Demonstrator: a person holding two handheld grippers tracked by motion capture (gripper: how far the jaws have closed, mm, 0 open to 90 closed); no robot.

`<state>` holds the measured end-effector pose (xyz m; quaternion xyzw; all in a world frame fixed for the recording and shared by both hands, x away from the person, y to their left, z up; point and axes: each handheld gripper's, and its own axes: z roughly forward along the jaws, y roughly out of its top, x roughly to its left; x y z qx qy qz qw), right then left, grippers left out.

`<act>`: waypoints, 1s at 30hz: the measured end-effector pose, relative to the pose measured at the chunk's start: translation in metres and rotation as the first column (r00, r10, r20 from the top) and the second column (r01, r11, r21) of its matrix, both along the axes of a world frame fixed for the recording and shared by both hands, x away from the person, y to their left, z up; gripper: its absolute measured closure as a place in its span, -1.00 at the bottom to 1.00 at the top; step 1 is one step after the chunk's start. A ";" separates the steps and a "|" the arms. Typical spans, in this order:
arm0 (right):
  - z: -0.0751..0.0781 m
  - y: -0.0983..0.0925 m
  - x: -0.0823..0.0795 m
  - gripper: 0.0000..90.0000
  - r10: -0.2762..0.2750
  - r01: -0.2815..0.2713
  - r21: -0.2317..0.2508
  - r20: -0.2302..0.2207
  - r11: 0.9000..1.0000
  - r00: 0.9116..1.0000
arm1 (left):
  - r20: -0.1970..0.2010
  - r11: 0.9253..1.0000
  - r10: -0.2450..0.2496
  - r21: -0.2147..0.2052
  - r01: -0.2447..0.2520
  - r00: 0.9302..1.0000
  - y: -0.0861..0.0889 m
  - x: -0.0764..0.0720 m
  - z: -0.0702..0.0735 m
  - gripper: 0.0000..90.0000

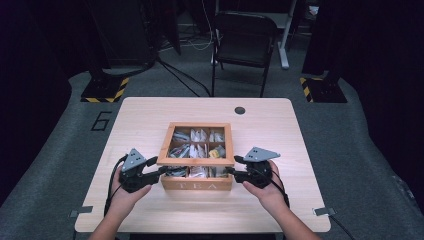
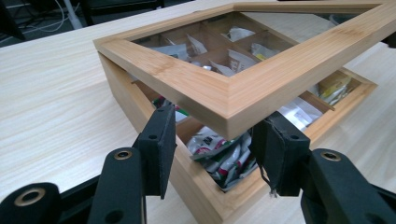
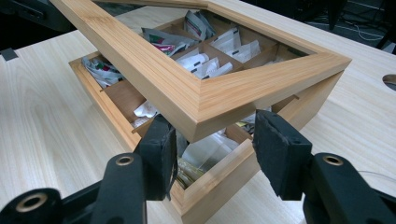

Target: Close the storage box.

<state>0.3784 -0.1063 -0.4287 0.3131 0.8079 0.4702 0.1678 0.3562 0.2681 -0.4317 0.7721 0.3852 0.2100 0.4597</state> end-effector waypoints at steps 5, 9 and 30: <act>-0.004 0.000 -0.002 0.10 -0.002 0.002 0.004 -0.013 1.000 1.000 | -0.012 1.000 0.007 0.002 -0.007 1.000 -0.001 -0.002 -0.003 0.10; -0.008 0.000 -0.003 0.09 0.000 0.000 0.002 -0.028 1.000 1.000 | -0.021 1.000 0.005 0.006 -0.004 1.000 -0.001 -0.004 -0.007 0.10; -0.023 0.001 -0.012 0.09 0.008 -0.010 -0.026 -0.085 1.000 0.996 | -0.064 1.000 -0.012 0.010 0.013 0.998 0.000 -0.014 -0.025 0.11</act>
